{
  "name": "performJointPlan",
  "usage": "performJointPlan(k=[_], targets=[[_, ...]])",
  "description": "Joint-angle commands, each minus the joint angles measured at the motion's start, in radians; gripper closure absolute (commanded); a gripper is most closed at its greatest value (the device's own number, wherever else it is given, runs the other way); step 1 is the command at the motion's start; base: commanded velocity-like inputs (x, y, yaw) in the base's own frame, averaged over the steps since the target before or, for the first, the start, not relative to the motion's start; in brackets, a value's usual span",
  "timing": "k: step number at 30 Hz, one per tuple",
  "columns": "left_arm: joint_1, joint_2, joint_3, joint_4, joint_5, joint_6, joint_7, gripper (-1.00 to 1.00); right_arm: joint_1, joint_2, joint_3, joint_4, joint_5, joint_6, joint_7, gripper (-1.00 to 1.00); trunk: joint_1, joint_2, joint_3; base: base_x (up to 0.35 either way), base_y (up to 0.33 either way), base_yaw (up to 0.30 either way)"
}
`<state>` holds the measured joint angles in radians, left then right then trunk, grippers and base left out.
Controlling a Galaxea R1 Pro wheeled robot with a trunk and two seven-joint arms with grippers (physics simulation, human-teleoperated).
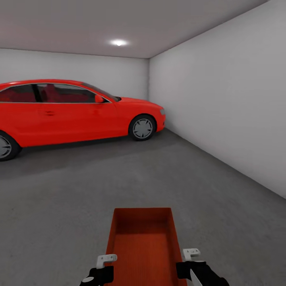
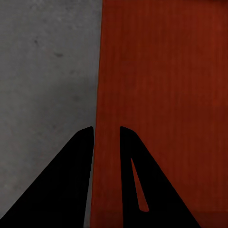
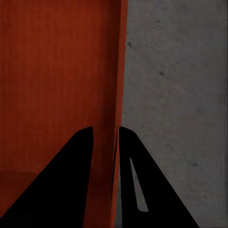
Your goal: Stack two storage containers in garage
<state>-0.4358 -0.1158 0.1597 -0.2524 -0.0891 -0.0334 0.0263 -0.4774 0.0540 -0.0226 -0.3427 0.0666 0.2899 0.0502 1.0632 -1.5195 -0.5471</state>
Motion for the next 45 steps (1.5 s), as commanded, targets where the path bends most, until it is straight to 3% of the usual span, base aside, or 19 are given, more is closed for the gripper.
performJointPlan(k=[1, 45], targets=[[-0.001, 0.027, -0.005, -0.001, -0.007, -0.003, -0.051, 1.0, 0.0, -0.009, 0.031, 0.0, -0.016, 0.006, 0.028, 1.0, 0.0, 0.0, -0.001, 0.143, 0.0, -0.285], [-0.001, 0.027, -0.005, 0.0, -0.007, -0.003, -0.052, 1.0, 0.0, -0.009, 0.032, 0.001, -0.016, 0.006, 0.029, 1.0, 0.0, 0.0, -0.001, 0.024, 0.0, -0.285]])
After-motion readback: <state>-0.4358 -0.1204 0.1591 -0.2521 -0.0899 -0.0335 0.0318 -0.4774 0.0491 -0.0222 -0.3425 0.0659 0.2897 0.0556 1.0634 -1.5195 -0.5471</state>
